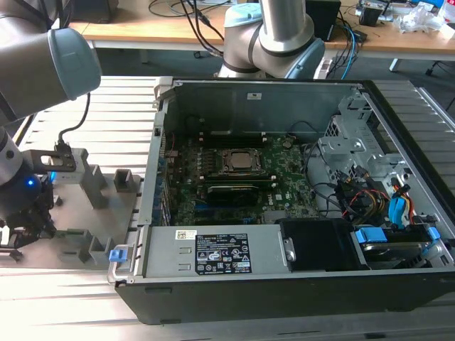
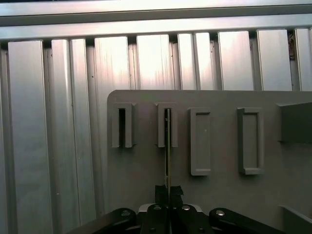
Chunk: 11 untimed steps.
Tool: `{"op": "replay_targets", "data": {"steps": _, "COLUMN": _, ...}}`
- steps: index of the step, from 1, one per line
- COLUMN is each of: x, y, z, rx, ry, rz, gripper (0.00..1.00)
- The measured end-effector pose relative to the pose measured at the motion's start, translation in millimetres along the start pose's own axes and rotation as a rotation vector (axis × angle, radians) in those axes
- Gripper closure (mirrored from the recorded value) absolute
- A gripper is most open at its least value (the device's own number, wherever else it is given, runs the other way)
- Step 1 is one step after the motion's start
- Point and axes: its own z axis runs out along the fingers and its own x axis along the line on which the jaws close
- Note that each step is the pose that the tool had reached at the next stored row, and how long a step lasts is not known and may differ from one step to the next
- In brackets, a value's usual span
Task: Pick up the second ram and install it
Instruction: 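Pick up the second ram and move it above second insertion slot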
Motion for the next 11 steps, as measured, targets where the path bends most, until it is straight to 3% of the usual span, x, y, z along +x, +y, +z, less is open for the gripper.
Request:
{"op": "replay_targets", "data": {"steps": 1, "x": 0.0, "y": 0.0, "z": 0.0, "rx": -0.0001, "ry": 0.0000, "rz": -0.003, "gripper": 0.86}}
{"op": "replay_targets", "data": {"steps": 3, "x": 0.0, "y": 0.0, "z": 0.0, "rx": -0.0022, "ry": 0.0027, "rz": -0.071, "gripper": 0.86}}
{"op": "replay_targets", "data": {"steps": 4, "x": 0.1, "y": 0.0, "z": 0.1, "rx": -0.0024, "ry": 0.0030, "rz": -0.080, "gripper": 0.86}}
{"op": "replay_targets", "data": {"steps": 11, "x": 0.0, "y": 0.0, "z": 0.0, "rx": -0.0025, "ry": 0.0031, "rz": -0.080, "gripper": 0.86}}
